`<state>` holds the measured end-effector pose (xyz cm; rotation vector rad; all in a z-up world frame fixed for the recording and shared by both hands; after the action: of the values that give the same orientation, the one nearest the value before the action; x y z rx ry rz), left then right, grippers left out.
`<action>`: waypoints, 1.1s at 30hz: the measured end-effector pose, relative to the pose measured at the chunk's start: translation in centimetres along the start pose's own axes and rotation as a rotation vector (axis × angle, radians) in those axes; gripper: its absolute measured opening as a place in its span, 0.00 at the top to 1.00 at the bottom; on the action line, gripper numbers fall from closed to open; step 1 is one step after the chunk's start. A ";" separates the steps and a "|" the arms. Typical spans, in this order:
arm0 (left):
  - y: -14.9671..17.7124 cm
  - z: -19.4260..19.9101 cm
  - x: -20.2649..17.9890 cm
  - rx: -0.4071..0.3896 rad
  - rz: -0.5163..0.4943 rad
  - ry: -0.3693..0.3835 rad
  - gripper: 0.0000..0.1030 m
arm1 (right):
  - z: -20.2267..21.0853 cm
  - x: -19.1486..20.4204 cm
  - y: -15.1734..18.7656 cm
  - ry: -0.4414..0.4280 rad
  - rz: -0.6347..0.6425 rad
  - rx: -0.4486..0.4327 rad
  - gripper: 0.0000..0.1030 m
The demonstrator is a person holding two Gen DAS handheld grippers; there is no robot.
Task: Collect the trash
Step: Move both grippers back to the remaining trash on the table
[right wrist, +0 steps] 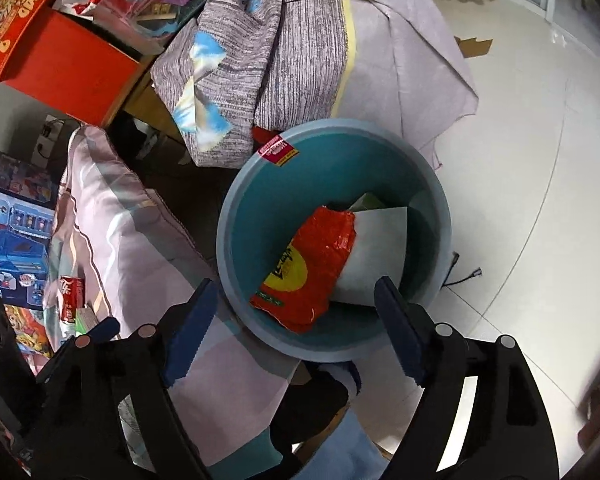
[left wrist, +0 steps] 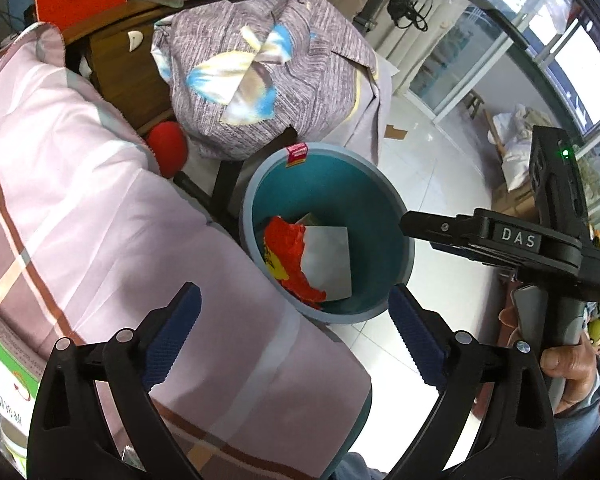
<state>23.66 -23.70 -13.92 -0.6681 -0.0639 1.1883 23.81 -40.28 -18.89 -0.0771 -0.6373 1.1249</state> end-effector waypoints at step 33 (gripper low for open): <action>4.6 11.7 8.2 -0.143 0.072 -0.036 0.04 | 2.1 14.2 7.8 0.001 0.224 0.035 0.25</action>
<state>18.51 -10.40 -9.25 -0.7806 -0.1571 1.2739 20.29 -25.18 -13.88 -0.1211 -0.6188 1.3518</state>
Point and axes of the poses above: each gripper's, at about its wrist camera, not at the fingertips, and z roughly against the way its jaws point, x to its left, y to its underside, the point moved 9 cm from there along -z, roughly the way its jaws point, and after that the axes turned 7 degrees about -x, right-handed, at the moved point
